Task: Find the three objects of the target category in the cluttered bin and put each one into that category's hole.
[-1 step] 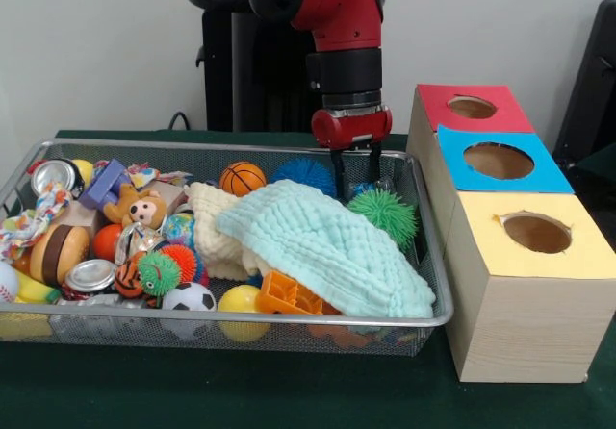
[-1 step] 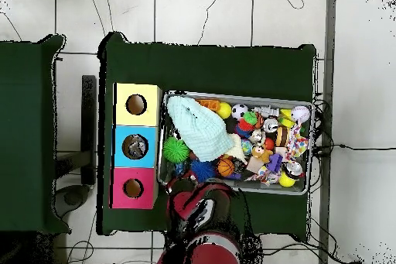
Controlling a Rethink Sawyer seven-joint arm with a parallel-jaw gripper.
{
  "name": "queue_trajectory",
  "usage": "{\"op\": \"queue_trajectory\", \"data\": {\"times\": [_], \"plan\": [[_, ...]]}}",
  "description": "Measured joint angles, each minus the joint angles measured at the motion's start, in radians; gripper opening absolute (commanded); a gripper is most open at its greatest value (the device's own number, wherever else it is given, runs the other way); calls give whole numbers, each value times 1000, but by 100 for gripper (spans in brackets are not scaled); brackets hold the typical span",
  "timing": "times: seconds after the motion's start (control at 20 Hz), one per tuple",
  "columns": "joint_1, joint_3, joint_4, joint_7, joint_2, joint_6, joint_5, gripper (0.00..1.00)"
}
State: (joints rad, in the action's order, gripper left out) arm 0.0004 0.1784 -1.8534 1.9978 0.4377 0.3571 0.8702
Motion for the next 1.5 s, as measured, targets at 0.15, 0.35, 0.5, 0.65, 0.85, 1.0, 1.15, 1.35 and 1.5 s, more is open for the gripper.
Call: {"op": "queue_trajectory", "data": {"times": [0.15,0.35,0.5,0.65,0.85,1.0,1.15,1.35,1.5], "plan": [[13,6,15,0,-6,0,14,100],[34,21,34,0,-15,1,26,100],[48,31,38,0,-18,0,27,100],[50,33,38,0,-19,1,27,100],[50,33,39,0,-19,1,29,0],[50,33,39,0,-19,1,29,0],[50,33,39,0,-19,1,29,0],[51,34,39,0,-19,1,29,0],[51,34,39,0,-19,2,29,0]]}}
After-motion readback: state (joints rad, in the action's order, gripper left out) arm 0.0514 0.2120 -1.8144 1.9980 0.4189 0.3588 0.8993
